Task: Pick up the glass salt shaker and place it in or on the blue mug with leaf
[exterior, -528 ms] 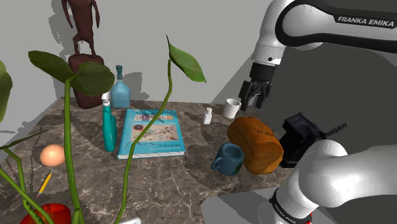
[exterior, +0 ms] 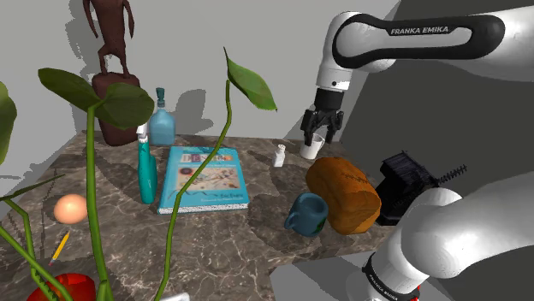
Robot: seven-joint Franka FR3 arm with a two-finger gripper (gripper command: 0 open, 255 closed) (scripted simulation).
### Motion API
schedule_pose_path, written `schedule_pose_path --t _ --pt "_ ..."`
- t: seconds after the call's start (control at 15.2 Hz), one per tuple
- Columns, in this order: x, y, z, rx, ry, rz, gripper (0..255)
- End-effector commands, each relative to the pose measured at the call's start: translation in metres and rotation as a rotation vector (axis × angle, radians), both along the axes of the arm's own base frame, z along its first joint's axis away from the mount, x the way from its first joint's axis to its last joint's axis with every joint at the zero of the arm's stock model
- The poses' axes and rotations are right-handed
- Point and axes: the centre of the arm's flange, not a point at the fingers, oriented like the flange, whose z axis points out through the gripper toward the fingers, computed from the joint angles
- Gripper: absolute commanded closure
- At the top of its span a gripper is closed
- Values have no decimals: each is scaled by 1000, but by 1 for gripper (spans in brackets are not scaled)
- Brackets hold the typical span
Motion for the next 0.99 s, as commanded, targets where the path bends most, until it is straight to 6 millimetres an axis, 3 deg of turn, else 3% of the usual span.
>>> schedule_pose_path --t 0.0,0.92 --pt "26 -9 -13 -1 14 -14 0" --pt "181 -84 -110 -3 110 -108 0"
